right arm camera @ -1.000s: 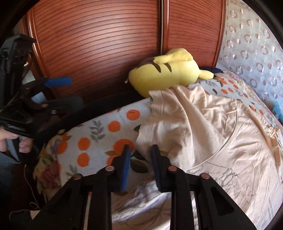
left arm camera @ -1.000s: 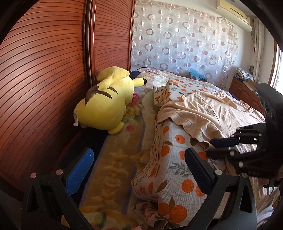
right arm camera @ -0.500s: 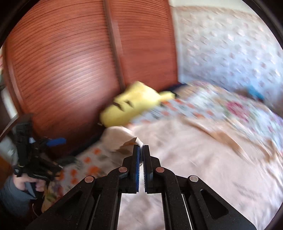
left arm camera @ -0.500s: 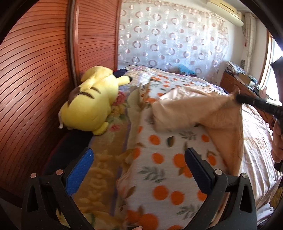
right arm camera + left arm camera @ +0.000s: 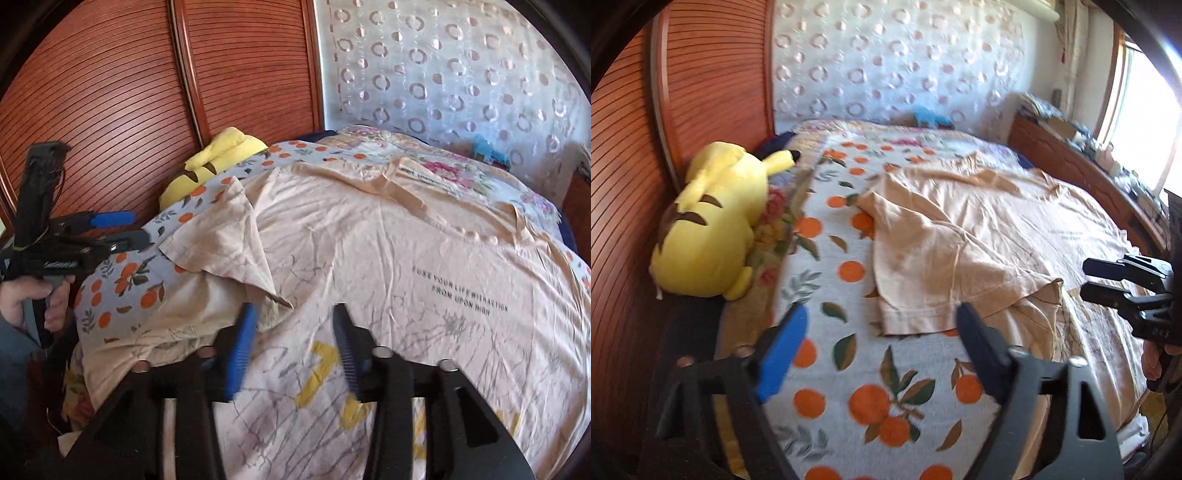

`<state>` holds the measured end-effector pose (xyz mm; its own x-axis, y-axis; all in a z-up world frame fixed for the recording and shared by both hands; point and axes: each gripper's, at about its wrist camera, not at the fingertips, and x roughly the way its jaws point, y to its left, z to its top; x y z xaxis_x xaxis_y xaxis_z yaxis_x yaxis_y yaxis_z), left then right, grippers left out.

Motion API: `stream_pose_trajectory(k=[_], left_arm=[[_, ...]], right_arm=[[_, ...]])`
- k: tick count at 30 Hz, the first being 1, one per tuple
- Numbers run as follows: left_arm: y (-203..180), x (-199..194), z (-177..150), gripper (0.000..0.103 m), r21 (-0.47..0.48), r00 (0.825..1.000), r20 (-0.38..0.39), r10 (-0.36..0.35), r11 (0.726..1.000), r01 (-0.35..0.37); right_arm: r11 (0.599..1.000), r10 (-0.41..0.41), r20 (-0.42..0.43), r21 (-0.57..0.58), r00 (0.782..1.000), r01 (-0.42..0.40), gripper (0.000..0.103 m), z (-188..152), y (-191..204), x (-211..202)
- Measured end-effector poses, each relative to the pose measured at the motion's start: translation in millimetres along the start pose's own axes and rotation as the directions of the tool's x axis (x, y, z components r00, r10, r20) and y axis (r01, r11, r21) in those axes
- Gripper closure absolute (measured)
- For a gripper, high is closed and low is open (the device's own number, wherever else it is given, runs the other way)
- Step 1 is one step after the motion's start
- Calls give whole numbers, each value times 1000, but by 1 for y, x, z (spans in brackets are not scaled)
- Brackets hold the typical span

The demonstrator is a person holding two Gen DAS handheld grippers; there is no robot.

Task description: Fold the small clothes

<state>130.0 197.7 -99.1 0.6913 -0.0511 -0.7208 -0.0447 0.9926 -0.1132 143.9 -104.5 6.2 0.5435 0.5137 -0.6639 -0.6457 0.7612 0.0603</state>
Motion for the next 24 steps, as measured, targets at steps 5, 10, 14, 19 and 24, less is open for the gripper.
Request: stream_pose_trajectory(k=[5, 10, 14, 19, 24], left_arm=[[-4, 20, 0, 54, -10, 995, -77, -57, 998, 57], [-15, 21, -1, 54, 35, 997, -82, -2, 999, 5], [-23, 22, 1, 71, 86, 996, -83, 27, 996, -20], [-35, 18, 11, 97, 149, 994, -112, -17, 988, 34], [-53, 8, 38, 97, 173, 993, -90, -70, 981, 85]], right_arm=[[999, -45, 8, 7, 999, 45, 55, -5, -16, -5], [995, -88, -14, 37, 996, 89, 55, -19, -25, -17], [993, -117, -58, 28, 991, 119, 46, -25, -23, -11], [986, -165, -57, 13, 985, 166, 45, -26, -12, -12], [987, -147, -46, 56, 988, 150, 44, -28, -13, -16]])
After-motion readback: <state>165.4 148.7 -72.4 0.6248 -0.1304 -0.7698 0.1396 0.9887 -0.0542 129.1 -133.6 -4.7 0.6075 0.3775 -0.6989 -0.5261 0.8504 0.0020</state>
